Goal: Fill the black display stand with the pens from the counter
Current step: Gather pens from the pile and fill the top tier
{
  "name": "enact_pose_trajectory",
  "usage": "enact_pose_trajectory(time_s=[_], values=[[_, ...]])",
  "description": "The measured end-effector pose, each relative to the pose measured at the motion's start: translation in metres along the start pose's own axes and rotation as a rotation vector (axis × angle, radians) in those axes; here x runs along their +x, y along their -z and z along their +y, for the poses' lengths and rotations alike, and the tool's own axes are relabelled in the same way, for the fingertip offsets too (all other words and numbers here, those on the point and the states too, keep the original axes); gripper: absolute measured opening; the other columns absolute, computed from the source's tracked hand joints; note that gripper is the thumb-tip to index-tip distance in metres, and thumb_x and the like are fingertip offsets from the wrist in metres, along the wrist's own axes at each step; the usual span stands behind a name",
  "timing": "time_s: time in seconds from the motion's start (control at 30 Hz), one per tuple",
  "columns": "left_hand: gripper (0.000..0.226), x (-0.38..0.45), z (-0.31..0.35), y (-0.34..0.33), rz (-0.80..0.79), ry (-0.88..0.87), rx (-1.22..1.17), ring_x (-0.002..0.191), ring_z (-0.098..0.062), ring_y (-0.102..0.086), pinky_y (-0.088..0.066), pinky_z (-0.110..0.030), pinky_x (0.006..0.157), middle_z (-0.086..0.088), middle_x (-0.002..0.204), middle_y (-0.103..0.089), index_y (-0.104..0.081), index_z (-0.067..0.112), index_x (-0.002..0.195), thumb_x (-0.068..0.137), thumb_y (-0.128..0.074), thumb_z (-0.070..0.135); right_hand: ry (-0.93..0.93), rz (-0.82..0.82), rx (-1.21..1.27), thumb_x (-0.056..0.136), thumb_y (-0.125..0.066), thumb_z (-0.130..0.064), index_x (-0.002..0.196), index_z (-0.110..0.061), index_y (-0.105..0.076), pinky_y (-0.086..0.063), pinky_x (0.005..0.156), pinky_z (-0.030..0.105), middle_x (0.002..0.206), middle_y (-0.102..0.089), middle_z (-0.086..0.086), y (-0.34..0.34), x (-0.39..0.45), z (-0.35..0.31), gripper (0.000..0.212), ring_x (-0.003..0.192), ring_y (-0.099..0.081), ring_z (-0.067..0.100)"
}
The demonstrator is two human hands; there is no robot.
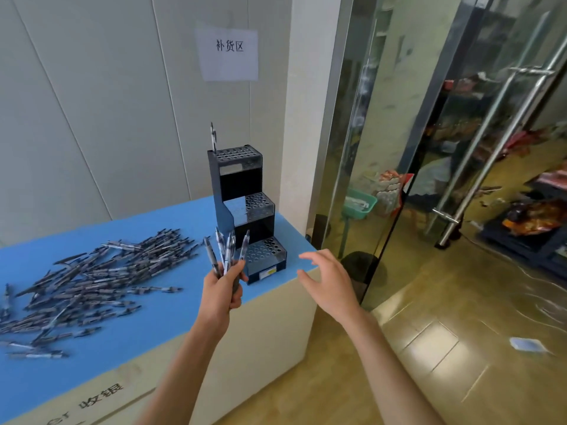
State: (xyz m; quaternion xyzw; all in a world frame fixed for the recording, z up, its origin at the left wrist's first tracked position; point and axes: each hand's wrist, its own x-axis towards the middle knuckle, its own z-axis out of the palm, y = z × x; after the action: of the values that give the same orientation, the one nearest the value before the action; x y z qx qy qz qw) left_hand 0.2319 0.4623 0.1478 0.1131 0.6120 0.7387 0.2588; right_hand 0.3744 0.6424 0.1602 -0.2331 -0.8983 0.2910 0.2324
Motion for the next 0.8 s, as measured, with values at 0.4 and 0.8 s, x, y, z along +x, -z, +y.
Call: enact_pose_trajectory(time_s=[0.4, 0.8], values=[[0.027, 0.105, 0.013, -0.060, 0.165, -0.075, -0.163, 0.048, -0.016, -0.025, -0.017, -0.031, 0.047, -0.015, 0.088, -0.049, -0.068, -0.006, 0.103, 0.099, -0.065, 0.021, 0.124, -0.077, 0.062, 0.097, -0.061, -0.034, 0.126, -0.027, -0.062, -0.049, 0.098, 0.030, 0.117, -0.058, -0.016, 0.006, 0.145, 0.038, 0.030, 0.107, -0.056, 0.001], [0.011, 0.173, 0.052, -0.076, 0.334, -0.174, -0.099, 0.048, -0.013, -0.042, -0.032, -0.024, 0.046, -0.004, 0.084, -0.075, -0.073, 0.007, 0.096, 0.095, -0.072, 0.018, 0.172, -0.255, 0.413, 0.096, -0.066, -0.033, 0.106, -0.024, -0.074, -0.050, 0.091, 0.022, 0.099, -0.073, -0.016, -0.020, 0.278, 0.001, 0.016, 0.095, -0.066, -0.005]])
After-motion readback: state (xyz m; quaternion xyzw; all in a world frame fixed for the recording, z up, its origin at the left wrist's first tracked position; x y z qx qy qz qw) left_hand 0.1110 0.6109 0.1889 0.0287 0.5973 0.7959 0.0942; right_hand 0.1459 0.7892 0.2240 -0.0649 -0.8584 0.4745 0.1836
